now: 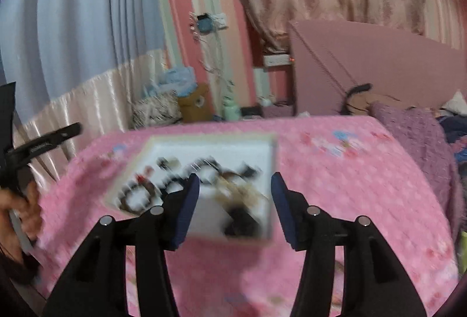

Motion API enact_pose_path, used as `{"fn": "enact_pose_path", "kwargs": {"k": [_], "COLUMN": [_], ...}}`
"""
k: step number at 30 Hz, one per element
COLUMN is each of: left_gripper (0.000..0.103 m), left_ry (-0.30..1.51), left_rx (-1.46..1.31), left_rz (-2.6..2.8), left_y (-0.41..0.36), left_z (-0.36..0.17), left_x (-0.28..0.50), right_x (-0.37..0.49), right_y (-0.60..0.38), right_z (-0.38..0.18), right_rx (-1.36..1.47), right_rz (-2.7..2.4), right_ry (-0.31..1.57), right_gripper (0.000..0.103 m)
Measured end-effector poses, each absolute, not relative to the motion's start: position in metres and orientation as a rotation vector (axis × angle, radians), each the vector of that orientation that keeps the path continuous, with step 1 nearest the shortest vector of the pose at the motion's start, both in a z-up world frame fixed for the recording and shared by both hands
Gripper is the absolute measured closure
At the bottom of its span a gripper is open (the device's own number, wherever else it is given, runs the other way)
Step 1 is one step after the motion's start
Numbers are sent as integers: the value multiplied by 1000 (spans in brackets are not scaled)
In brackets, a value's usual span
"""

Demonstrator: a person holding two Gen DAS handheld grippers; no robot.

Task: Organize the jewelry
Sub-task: 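Open both tools to release the pendant and cord bracelet in the tray, withdraw, then grasp the red knot charm with left tool while right tool grasps the white-strap watch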

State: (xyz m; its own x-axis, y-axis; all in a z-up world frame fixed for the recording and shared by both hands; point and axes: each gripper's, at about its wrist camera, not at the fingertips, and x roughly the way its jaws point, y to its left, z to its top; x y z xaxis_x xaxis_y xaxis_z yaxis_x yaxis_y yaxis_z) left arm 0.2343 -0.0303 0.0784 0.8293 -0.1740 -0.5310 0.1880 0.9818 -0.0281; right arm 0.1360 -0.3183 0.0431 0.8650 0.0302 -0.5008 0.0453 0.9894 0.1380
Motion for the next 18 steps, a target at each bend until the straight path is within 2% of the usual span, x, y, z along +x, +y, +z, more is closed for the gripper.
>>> {"fn": "enact_pose_path", "kwargs": {"k": [3, 7, 9, 14, 18], "left_gripper": [38, 37, 37, 34, 30], "left_ry": [590, 660, 707, 728, 730], "left_rx": [-10, -11, 14, 14, 86], "left_rz": [-185, -163, -193, -292, -280], "left_y": [-4, 3, -4, -30, -53], "left_z": [45, -6, -26, -41, -46], "left_x": [205, 186, 181, 171, 168], "right_x": [116, 112, 108, 101, 102], "right_y": [-348, -394, -399, -397, -401], "right_z": [18, -19, -32, -61, -65], "right_rx": [165, 244, 229, 84, 105], "right_rz": [-66, -106, -85, -55, -57], "right_ry": [541, 606, 652, 731, 751], "right_gripper": [51, 50, 42, 38, 34]}}
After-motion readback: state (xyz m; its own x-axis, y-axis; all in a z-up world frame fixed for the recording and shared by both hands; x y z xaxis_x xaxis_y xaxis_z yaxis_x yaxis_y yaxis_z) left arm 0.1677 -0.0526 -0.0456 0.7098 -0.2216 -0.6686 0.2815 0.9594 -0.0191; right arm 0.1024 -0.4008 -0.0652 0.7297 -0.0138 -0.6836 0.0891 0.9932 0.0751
